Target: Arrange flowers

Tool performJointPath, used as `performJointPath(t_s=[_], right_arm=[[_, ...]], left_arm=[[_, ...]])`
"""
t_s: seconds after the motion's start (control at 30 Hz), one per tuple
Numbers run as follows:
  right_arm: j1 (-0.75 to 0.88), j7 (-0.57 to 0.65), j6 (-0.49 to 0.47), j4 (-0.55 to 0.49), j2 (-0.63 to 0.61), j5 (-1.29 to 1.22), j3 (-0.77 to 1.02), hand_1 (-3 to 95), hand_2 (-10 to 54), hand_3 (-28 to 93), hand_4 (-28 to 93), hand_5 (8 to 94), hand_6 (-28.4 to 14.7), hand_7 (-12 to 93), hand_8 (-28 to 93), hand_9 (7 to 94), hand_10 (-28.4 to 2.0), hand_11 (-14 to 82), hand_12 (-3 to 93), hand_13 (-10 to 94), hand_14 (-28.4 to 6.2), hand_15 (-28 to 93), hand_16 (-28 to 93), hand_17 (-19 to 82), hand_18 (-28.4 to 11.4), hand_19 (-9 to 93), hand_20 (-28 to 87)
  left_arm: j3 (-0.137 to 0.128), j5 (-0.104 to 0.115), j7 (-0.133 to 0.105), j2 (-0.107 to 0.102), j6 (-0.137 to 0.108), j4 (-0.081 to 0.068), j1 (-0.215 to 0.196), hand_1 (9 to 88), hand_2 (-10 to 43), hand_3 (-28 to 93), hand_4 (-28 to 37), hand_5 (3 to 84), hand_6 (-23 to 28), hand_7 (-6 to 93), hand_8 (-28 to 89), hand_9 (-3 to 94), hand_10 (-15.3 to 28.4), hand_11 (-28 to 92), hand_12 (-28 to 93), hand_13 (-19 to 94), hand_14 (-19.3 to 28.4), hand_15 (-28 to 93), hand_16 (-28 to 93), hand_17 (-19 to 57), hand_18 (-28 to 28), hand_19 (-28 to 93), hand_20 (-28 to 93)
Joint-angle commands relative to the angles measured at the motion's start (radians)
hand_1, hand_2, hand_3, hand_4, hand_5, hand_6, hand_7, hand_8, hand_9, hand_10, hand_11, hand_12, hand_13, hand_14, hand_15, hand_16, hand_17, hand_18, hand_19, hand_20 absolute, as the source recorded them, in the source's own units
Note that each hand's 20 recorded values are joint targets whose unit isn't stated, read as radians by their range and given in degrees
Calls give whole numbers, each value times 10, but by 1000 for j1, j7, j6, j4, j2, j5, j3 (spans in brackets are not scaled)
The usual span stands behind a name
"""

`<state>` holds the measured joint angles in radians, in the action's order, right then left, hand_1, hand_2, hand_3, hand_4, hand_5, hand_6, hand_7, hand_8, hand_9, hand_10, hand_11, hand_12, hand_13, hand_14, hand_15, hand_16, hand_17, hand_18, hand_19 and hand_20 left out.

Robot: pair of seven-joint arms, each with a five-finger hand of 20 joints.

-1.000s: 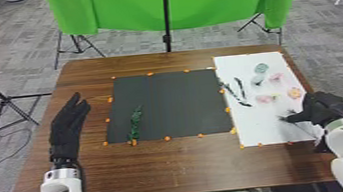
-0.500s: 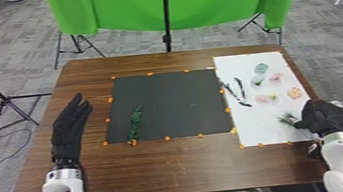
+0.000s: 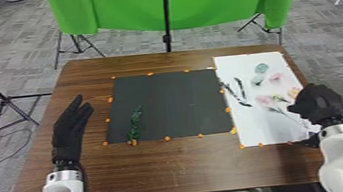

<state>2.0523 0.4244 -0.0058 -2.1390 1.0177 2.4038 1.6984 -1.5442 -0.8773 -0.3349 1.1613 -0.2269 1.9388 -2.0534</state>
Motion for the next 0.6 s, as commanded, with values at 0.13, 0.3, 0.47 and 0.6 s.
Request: performJointPath(t_s=[0.13, 0.3, 0.47, 0.6], right_arm=[[-279, -27, -8, 7, 120, -39, -333, 633, -95, 486, -129, 825, -5, 255, 160, 913, -100, 374, 261, 937, -14, 584, 308, 682, -94, 932, 544], [-378, -33, -28, 108, 249, -24, -485, 630, -95, 491, -123, 826, -6, 256, 162, 914, -100, 378, 260, 937, -13, 587, 305, 685, -92, 932, 544], [-430, -19, -53, 194, 359, -31, -563, 630, -95, 491, -117, 827, -7, 259, 161, 915, -100, 384, 259, 937, -13, 593, 301, 687, -90, 932, 545], [-459, 10, -56, 239, 403, -61, -607, 631, -95, 489, -115, 826, -8, 262, 159, 916, -101, 385, 256, 937, -12, 595, 297, 691, -91, 932, 544]], left_arm=[[1, -1, 20, 8, 15, -2, -4, 208, -8, 675, -265, 414, 37, 58, -59, 399, 127, 120, 96, 325, 144, 88, 9, 67, 96, 17, 185], [8, -5, 27, 9, 30, -7, 4, 207, -8, 675, -264, 414, 37, 56, -59, 399, 127, 120, 97, 325, 143, 88, 9, 67, 96, 17, 185], [6, -7, 38, 3, 35, -7, 5, 207, -8, 674, -264, 412, 36, 56, -58, 399, 127, 119, 96, 325, 144, 88, 9, 67, 95, 17, 185], [5, -5, 45, 0, 38, -3, 1, 207, -8, 672, -262, 412, 36, 55, -58, 399, 128, 118, 96, 325, 144, 88, 9, 67, 96, 17, 185]])
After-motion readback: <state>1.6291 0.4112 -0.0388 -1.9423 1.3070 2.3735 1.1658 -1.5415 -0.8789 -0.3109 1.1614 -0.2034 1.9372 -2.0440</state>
